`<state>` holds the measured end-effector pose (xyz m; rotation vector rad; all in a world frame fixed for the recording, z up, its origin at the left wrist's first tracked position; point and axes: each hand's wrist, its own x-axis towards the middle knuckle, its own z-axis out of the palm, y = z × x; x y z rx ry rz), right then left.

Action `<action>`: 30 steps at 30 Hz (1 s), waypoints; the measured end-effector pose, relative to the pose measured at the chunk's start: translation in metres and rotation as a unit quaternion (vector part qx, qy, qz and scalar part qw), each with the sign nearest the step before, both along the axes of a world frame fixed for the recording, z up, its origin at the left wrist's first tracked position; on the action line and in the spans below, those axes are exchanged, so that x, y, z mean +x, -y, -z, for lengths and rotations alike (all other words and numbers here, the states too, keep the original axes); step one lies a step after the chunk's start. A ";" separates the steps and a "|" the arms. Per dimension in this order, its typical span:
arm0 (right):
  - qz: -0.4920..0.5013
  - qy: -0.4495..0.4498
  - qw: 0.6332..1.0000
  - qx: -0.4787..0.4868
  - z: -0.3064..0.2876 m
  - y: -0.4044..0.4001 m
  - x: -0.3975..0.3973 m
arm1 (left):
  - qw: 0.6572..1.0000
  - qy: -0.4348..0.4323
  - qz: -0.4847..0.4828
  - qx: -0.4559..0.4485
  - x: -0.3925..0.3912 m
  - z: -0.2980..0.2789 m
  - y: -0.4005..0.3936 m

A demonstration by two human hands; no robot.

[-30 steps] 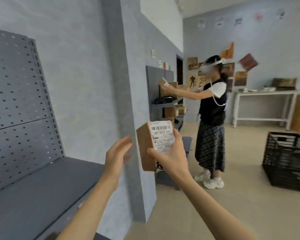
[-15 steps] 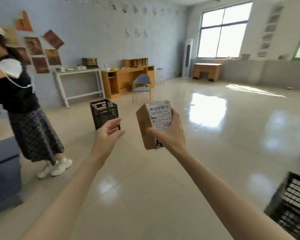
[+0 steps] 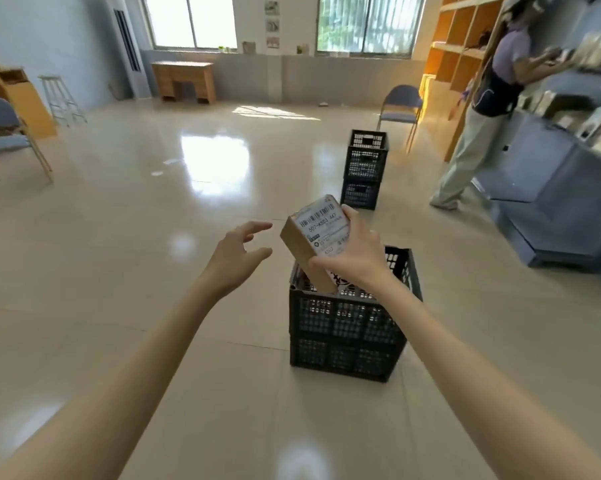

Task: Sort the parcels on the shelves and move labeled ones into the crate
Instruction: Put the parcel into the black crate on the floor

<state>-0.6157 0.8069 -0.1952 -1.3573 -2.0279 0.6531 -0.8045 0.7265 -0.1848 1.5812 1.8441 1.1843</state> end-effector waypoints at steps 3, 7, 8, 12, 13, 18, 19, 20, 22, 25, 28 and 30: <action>0.041 0.038 0.998 -0.022 0.017 -0.032 0.079 | 0.999 -0.004 0.040 -0.026 0.065 0.027 -0.049; 0.066 0.079 0.994 -0.041 0.039 -0.066 0.144 | 0.995 -0.033 0.073 -0.064 0.120 0.059 -0.091; 0.068 0.093 0.992 -0.043 0.045 -0.075 0.155 | 0.993 -0.049 0.079 -0.067 0.128 0.067 -0.102; 0.071 0.131 0.987 -0.060 0.075 -0.109 0.180 | 0.982 -0.114 0.115 -0.098 0.147 0.099 -0.146; 0.070 0.135 0.986 -0.068 0.084 -0.119 0.183 | 0.978 -0.127 0.122 -0.107 0.149 0.108 -0.159; 0.051 0.165 0.981 -0.091 0.126 -0.185 0.190 | 0.966 -0.173 0.147 -0.125 0.155 0.152 -0.230; 0.048 0.175 0.979 -0.092 0.135 -0.201 0.192 | 0.963 -0.181 0.153 -0.128 0.156 0.161 -0.246; 0.044 0.185 0.977 -0.094 0.143 -0.218 0.192 | 0.961 -0.187 0.156 -0.132 0.156 0.169 -0.264; 0.034 0.201 0.974 -0.103 0.158 -0.254 0.191 | 0.959 -0.193 0.157 -0.137 0.156 0.182 -0.300; 0.023 0.227 0.966 -0.121 0.180 -0.305 0.190 | 0.954 -0.197 0.162 -0.157 0.155 0.199 -0.350; 0.007 0.256 0.958 -0.130 0.205 -0.349 0.188 | 0.949 -0.198 0.164 -0.182 0.154 0.218 -0.392; -0.010 0.265 0.954 -0.142 0.226 -0.372 0.187 | 0.945 -0.193 0.164 -0.205 0.153 0.234 -0.413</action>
